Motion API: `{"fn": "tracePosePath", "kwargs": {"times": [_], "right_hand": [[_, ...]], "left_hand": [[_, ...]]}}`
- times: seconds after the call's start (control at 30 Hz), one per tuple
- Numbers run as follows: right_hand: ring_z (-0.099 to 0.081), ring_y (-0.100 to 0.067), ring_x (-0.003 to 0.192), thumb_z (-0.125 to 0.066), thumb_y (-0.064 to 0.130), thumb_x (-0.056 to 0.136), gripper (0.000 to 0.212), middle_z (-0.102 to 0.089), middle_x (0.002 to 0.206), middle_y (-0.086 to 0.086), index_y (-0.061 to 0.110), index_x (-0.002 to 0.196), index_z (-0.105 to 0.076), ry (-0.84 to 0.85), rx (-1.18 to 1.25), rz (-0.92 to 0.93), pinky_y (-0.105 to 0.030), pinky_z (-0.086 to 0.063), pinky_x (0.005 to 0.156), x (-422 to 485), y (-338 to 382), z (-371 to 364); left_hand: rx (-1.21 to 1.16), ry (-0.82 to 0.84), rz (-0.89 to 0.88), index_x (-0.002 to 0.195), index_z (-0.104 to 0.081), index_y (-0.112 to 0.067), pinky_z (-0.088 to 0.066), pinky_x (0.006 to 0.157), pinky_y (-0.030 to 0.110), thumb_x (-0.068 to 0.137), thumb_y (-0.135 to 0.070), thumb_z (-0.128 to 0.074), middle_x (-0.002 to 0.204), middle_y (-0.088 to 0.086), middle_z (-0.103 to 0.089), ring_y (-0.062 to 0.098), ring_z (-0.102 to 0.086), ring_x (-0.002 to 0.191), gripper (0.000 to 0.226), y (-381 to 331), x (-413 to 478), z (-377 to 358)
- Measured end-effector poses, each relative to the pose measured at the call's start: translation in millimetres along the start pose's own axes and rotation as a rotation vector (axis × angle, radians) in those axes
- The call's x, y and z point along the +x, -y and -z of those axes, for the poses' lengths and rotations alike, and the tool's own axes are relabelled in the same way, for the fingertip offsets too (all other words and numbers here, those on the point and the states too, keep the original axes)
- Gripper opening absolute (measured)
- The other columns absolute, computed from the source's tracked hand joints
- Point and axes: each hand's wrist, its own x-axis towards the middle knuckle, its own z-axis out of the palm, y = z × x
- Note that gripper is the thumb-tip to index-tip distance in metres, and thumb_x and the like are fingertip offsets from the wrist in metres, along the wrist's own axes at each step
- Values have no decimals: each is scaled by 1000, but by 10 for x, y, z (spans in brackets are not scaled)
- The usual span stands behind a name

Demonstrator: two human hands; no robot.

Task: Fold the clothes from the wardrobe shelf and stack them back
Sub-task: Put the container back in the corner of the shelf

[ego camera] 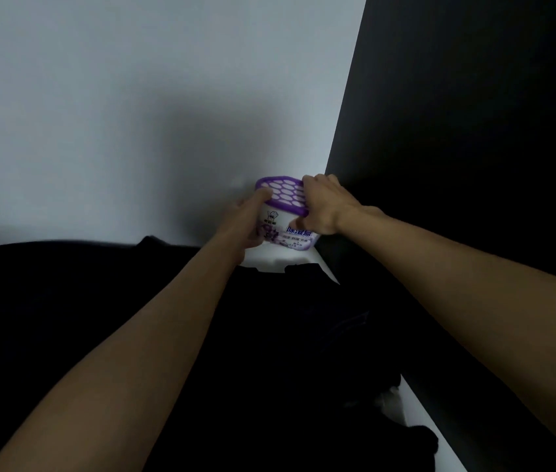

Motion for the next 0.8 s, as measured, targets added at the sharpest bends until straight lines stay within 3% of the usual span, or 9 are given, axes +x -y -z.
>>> {"fn": "tracePosePath", "kwargs": {"times": [0.1,0.23,0.43,0.53,0.6,0.67,0.73,0.8], "right_hand": [[-39,-30,130,-81,38,79,77,-48,137,-12,10,137,-40,45,-47,28,-44,-43,104,73,-49,-220],[-38,-31,132,-80,35,79,76,-48,139,-14,8,138,-40,72,-65,14,-43,-42,105,158,-168,-446],[-47,-30,124,-78,41,76,73,-54,130,-13,8,133,-47,25,-104,-17,-39,-47,95,215,-182,-617],[-55,-30,117,-77,44,76,67,-60,125,-11,10,128,-53,21,-106,-38,-37,-50,88,243,-217,-602],[-57,-31,116,-75,44,78,64,-62,125,-11,11,128,-54,45,-118,-46,-34,-48,85,265,-235,-569],[-60,-31,116,-77,43,76,72,-62,127,-10,12,134,-49,58,-103,-53,-33,-47,85,284,-239,-536],[-61,-32,115,-80,42,73,80,-62,128,-10,12,138,-43,57,-80,-68,-33,-46,82,287,-226,-526],[-61,-32,115,-81,40,73,80,-62,128,-11,11,137,-43,31,-74,-89,-34,-46,82,288,-203,-550]], "left_hand": [[0,85,60,97,-62,-22,-52,54,16,91,-42,-65,78,-11,-72,7,-67,62,21,178,69,14],[53,138,127,116,-60,-20,-49,81,29,93,-42,-62,112,2,-65,18,-60,97,31,292,107,-16],[70,89,84,134,-57,-9,-56,87,32,97,-28,-62,120,11,-66,22,-65,96,42,422,201,-30],[-30,47,36,128,-55,0,-58,69,22,98,-16,-60,112,17,-64,20,-65,83,35,437,258,-41],[-40,35,12,119,-58,-1,-58,77,28,98,-12,-59,107,19,-63,25,-65,89,23,457,266,-59],[-62,35,13,100,-59,-7,-58,75,28,98,-6,-56,97,16,-65,24,-65,84,4,467,280,-54],[-88,65,26,91,-58,-12,-58,68,26,97,0,-51,87,11,-65,19,-64,76,16,484,313,-55],[-25,113,27,93,-61,-16,-57,78,31,94,2,-47,92,9,-66,19,-64,84,24,515,349,-48]]}}
